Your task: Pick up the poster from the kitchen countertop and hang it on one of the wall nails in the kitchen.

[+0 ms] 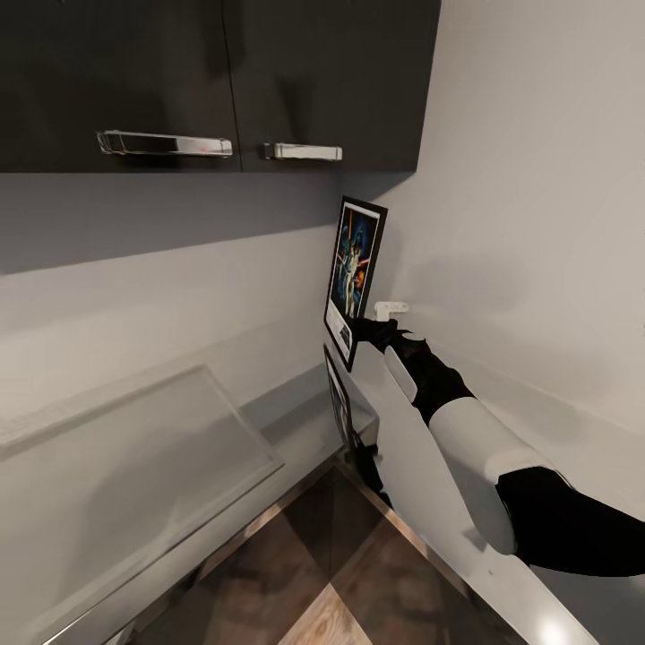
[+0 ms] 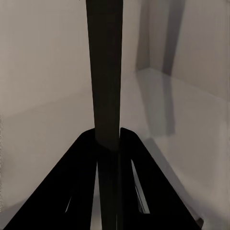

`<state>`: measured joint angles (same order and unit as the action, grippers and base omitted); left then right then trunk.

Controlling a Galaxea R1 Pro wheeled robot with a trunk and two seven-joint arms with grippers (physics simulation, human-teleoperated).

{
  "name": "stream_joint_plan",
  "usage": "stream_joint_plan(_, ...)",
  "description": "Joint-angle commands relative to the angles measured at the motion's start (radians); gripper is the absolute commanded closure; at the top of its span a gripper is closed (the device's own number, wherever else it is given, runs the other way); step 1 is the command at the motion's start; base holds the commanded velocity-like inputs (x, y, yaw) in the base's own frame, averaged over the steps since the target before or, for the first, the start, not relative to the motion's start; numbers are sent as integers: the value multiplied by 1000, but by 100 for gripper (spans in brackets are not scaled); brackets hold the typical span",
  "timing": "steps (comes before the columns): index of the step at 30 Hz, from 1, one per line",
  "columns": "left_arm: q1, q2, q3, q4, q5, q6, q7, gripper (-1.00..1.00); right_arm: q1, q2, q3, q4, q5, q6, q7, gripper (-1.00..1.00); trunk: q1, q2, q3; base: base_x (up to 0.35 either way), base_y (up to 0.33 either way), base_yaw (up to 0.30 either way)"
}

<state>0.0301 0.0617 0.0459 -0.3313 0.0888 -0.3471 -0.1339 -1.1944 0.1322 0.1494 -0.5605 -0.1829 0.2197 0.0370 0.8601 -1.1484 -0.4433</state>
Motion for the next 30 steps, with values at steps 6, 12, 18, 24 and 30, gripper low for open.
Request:
stream_joint_plan(6,1,0,5,-2,9,2,-10,-100,-1,0,2,-1,-12,4,2,100,0,-1,9,0,0,0)
stream_joint_plan(12,1,0,5,-2,9,1,-10,-100,-1,0,2,-1,-12,4,1,100,0,-1,14,-158,0,0)
stream_joint_plan(18,1,0,5,-2,9,0,-10,-100,-1,0,1,-1,-12,4,2,100,0,-1,15,-323,0,0)
stream_joint_plan(24,1,0,5,-2,9,0,-10,-100,-1,0,1,-1,-12,4,2,100,0,-1,15,-335,0,0)
stream_joint_plan(30,1,0,5,-2,9,0,-10,-100,-1,0,1,-1,-12,4,2,100,0,-1,15,-336,0,0)
